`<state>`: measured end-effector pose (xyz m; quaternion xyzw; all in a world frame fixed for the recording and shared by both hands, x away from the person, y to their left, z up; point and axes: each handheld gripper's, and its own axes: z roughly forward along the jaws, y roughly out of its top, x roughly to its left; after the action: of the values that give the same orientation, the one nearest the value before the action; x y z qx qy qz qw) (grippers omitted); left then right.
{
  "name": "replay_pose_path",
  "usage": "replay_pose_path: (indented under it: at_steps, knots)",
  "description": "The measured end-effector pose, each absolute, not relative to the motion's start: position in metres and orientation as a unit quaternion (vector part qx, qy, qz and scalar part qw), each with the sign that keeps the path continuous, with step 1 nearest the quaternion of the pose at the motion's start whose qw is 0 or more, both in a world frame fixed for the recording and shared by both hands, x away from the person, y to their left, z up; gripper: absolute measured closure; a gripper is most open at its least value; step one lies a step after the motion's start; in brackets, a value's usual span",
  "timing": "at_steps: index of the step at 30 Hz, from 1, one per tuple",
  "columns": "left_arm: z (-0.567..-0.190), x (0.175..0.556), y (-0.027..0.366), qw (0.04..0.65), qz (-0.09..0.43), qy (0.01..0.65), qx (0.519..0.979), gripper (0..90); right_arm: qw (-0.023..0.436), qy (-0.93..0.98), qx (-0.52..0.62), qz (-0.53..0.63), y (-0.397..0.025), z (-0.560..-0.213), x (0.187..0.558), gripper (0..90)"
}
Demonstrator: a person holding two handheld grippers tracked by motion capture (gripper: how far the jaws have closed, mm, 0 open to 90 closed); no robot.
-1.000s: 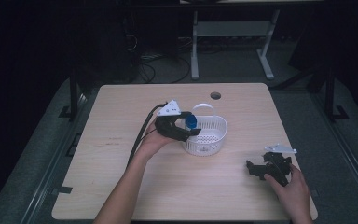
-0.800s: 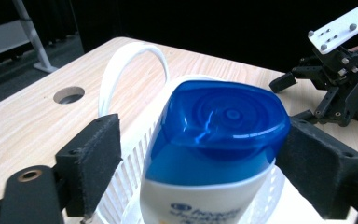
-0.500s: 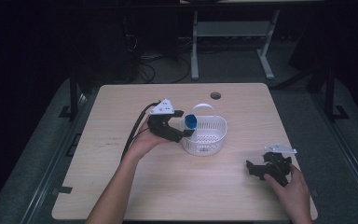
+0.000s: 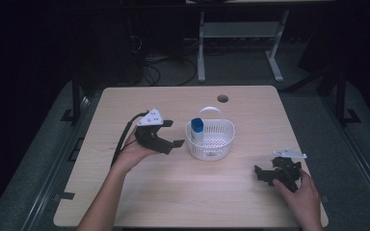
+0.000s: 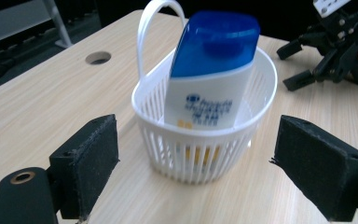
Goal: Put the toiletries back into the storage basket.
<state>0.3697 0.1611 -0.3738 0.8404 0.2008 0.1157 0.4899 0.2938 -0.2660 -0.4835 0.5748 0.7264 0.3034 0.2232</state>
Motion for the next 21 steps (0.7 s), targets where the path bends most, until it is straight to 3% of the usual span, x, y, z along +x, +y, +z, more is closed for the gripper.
replay_pose_path:
  at_steps: [21]
  knots:
    - [-0.393,0.333,0.232,0.457,0.142,0.246,0.843,13.5,0.223,0.726,0.576,0.303,-0.266,-0.484,0.294,0.0]
